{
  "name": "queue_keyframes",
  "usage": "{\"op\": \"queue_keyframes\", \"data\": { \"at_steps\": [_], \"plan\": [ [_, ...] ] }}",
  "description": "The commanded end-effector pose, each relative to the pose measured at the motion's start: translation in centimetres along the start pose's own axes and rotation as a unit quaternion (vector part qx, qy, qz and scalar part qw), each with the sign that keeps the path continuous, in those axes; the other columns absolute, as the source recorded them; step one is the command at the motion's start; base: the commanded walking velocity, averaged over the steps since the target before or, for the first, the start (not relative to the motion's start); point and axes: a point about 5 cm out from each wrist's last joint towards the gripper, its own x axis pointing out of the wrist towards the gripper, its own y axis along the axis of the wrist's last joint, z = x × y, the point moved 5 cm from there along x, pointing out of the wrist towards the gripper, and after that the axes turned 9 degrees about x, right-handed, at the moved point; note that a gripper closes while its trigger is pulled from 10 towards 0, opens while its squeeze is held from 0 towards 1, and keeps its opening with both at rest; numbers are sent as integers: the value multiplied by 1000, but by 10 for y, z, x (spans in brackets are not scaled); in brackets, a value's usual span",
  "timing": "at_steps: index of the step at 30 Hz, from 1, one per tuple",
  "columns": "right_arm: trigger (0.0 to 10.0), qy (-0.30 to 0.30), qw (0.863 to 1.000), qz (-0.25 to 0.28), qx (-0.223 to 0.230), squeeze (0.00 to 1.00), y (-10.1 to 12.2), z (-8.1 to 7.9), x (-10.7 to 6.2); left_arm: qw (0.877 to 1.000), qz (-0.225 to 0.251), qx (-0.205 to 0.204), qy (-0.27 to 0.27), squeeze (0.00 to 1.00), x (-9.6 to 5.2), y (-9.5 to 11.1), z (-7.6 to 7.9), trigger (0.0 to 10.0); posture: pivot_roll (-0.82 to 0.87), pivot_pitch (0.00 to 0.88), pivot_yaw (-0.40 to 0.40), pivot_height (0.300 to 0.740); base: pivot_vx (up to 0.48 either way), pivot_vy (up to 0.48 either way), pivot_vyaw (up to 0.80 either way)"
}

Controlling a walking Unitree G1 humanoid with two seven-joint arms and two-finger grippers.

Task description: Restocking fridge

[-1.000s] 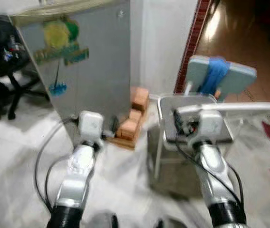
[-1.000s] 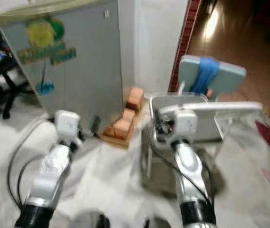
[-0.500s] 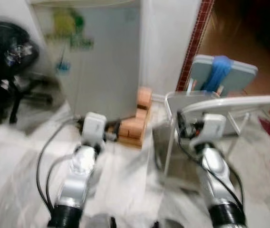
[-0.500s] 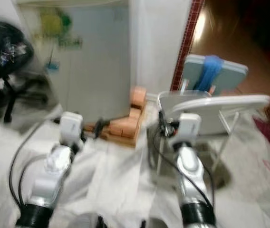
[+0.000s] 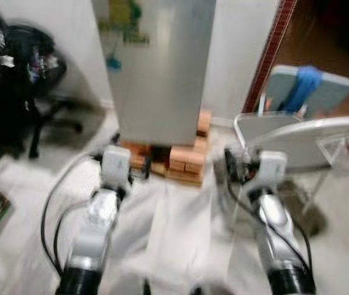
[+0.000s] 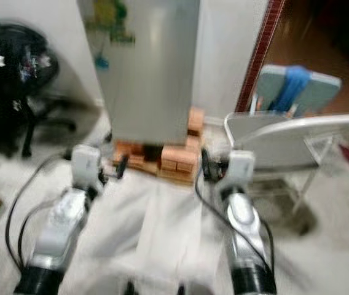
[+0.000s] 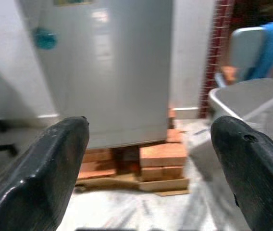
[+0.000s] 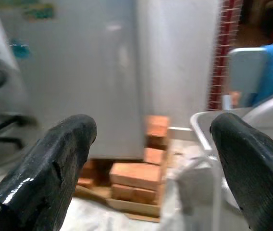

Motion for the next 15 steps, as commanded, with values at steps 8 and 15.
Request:
{"op": "queue_keyframes", "data": {
  "at_steps": [8,15],
  "plan": [
    [10000,15,1000,8,0,0,4,-7,2,1000,10,-3,6,0,-1,2,-8,10000,12,0,-9,740,0,479,-623],
    [10000,9,1000,7,-1,0,4,-5,1,1000,15,-11,9,0,-1,5,-9,10000,14,0,-12,740,0,476,-120]
  ]
}}
